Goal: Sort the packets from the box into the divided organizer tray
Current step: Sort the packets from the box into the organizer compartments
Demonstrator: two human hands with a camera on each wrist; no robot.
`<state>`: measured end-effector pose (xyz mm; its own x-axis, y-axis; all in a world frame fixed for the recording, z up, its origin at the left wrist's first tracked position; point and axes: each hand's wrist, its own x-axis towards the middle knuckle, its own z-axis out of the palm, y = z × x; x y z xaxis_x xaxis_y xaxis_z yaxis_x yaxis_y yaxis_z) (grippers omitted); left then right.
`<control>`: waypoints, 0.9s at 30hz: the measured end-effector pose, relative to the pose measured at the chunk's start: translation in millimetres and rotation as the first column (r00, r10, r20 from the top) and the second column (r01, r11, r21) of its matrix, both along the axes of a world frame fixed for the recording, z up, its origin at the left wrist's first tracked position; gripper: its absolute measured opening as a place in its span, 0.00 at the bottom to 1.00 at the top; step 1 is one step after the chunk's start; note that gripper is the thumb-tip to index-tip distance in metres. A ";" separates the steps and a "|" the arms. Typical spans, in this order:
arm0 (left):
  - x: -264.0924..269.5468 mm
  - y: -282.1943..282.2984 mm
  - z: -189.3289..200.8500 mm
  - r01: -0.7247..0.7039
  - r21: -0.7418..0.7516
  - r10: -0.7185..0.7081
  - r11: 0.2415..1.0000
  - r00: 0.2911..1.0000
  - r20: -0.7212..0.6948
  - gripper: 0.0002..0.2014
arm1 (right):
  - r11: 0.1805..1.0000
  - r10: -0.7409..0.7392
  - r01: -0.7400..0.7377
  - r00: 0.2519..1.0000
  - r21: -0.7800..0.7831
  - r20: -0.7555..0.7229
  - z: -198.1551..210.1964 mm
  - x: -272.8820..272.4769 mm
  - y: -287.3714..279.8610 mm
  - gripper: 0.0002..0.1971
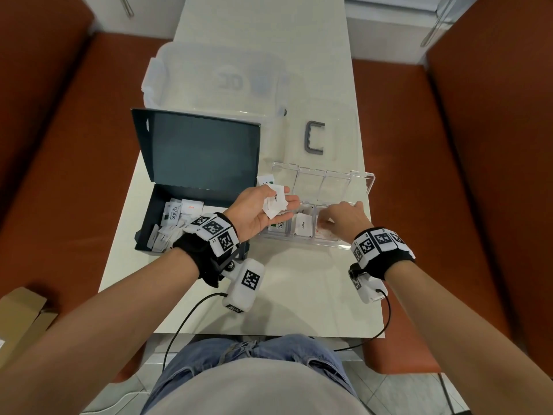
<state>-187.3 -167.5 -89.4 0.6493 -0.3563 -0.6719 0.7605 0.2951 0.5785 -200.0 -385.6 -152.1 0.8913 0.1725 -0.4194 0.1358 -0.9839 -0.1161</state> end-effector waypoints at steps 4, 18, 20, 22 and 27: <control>0.7 -0.7 0.4 0.002 -0.002 -0.002 1.000 1.000 0.001 0.18 | 0.999 -0.039 0.039 0.999 0.012 0.011 -3.1 0.5 0.2 0.16; 1.1 0.7 -0.9 0.001 0.009 -0.001 1.000 1.000 0.009 0.18 | 0.986 0.039 -0.037 0.999 -0.165 0.008 -3.7 -2.3 6.3 0.11; 0.3 -0.2 -0.7 0.005 0.015 -0.006 1.000 1.000 0.010 0.18 | 0.989 0.031 -0.035 0.999 -0.142 -0.027 -2.6 0.6 4.5 0.14; -0.4 -1.0 -0.2 0.013 0.019 -0.013 1.000 1.000 0.012 0.18 | 0.993 0.005 -0.012 0.999 -0.117 -0.053 -1.4 3.5 3.3 0.14; 0.4 -0.2 2.7 0.024 0.016 -0.024 1.000 1.000 0.019 0.17 | 0.981 0.055 -0.068 0.995 -0.179 -0.080 1.7 6.6 4.6 0.10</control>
